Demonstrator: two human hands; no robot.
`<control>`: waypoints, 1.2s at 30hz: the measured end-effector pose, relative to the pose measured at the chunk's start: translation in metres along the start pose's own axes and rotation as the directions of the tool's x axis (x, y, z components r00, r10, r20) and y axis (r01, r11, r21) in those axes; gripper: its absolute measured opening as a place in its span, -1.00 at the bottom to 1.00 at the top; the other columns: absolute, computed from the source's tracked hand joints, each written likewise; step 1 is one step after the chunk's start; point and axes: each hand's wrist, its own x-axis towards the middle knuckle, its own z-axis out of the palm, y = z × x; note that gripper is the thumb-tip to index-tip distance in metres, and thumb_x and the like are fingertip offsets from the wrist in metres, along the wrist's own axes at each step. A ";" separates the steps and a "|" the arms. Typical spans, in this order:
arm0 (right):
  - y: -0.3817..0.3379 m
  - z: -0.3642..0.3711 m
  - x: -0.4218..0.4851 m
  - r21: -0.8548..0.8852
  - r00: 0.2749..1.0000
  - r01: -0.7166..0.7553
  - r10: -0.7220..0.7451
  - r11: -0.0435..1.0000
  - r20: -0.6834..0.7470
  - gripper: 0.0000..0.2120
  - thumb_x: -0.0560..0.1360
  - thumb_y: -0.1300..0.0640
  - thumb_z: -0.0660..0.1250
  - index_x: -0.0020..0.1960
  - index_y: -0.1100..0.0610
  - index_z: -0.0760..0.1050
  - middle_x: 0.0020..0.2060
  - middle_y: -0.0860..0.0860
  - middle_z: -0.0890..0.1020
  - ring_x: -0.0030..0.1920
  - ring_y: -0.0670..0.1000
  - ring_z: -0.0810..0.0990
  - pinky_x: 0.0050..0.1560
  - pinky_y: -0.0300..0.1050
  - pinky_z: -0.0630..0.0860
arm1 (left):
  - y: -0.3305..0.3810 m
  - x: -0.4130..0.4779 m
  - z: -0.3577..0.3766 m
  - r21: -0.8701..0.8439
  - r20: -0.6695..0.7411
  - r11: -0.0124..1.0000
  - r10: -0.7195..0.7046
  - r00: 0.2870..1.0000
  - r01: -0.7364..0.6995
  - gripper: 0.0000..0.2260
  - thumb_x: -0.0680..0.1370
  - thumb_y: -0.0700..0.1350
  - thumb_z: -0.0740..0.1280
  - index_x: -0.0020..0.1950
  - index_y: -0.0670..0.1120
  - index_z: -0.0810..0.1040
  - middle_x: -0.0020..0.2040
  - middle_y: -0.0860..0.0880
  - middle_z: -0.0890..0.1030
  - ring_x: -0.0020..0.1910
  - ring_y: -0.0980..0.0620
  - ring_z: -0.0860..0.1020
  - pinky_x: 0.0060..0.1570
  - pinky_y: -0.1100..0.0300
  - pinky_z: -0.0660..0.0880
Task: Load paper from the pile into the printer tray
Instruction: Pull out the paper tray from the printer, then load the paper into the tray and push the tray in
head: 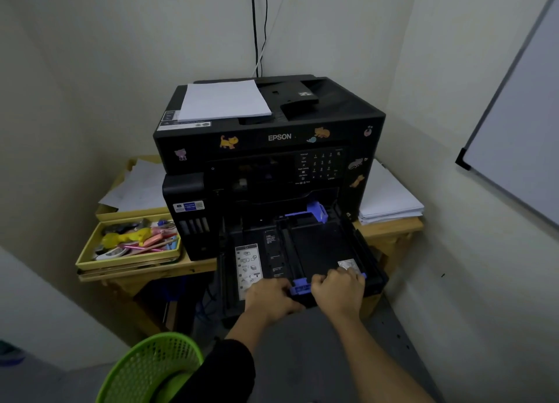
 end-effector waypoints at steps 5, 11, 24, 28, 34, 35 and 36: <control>-0.001 0.000 -0.001 -0.015 1.000 -0.018 0.018 1.000 -0.020 -0.75 0.31 0.12 0.34 -0.45 0.26 0.59 -0.44 0.14 0.63 -0.24 0.16 0.61 -0.06 0.02 0.47 | 0.000 -0.001 0.001 0.009 -0.007 1.000 0.007 1.000 -0.007 -0.65 0.31 0.18 0.44 0.03 0.08 0.61 -0.02 0.04 0.67 0.03 0.04 0.58 -0.14 0.27 0.35; -0.009 -0.004 0.012 -0.048 0.997 -0.083 0.083 0.995 -0.008 -0.68 0.44 0.02 0.20 -0.18 0.20 0.63 -0.15 0.12 0.68 0.03 0.12 0.56 0.15 0.00 0.37 | 0.003 0.004 -0.004 0.029 0.032 1.000 0.000 0.999 -0.001 -0.65 0.30 0.18 0.45 0.01 0.07 0.61 -0.12 0.07 0.62 0.04 0.05 0.58 -0.15 0.26 0.34; -0.068 -0.040 0.061 -0.171 0.959 -0.086 0.128 0.982 0.253 -0.68 0.49 -0.02 0.26 0.13 0.14 0.56 0.09 0.09 0.63 0.12 0.15 0.59 0.20 0.12 0.45 | 0.031 0.046 -0.042 0.000 0.645 0.988 -0.117 0.755 0.153 -0.48 0.42 0.14 0.43 0.26 -0.14 0.51 0.20 -0.12 0.55 0.18 -0.08 0.50 0.11 0.12 0.48; -0.107 -0.085 0.087 0.154 0.998 0.057 -0.059 0.986 0.007 -0.75 0.51 0.06 0.20 -0.01 0.21 0.55 -0.06 0.10 0.66 -0.03 0.15 0.62 0.06 -0.01 0.52 | 0.046 0.081 -0.072 0.177 0.595 0.983 -0.073 0.800 -0.041 -0.38 0.45 0.19 0.36 0.41 -0.11 0.39 0.42 -0.07 0.41 0.34 -0.06 0.42 0.35 0.07 0.38; -0.159 -0.143 0.139 0.600 0.967 0.248 -0.157 0.760 -0.200 -0.81 0.52 0.13 0.22 -0.12 0.26 0.47 -0.24 0.11 0.57 -0.31 0.02 0.53 -0.43 -0.24 0.32 | 0.075 0.116 -0.184 0.009 -0.258 0.989 0.147 0.955 -0.150 -0.78 0.47 -0.09 0.34 0.01 -0.19 0.62 -0.11 -0.10 0.63 -0.03 -0.11 0.61 -0.05 0.15 0.53; -0.166 -0.150 0.149 0.637 0.960 0.276 -0.168 0.720 -0.226 -0.83 0.53 0.15 0.22 -0.13 0.25 0.46 -0.28 0.08 0.54 -0.37 -0.05 0.47 -0.48 -0.28 0.28 | 0.078 0.120 -0.203 -0.041 -0.373 0.989 0.120 0.920 -0.145 -0.79 0.46 -0.10 0.35 0.02 -0.18 0.63 -0.04 -0.12 0.65 -0.01 -0.11 0.61 -0.04 0.16 0.54; -0.174 -0.157 0.160 0.671 0.952 0.301 -0.174 0.678 -0.252 -0.84 0.53 0.17 0.22 -0.15 0.25 0.46 -0.31 0.05 0.51 -0.41 -0.08 0.42 -0.50 -0.29 0.27 | 0.080 0.125 -0.221 -0.081 -0.465 0.985 0.099 0.880 -0.154 -0.79 0.47 -0.11 0.36 0.03 -0.17 0.64 0.01 -0.13 0.65 0.00 -0.11 0.61 -0.03 0.17 0.53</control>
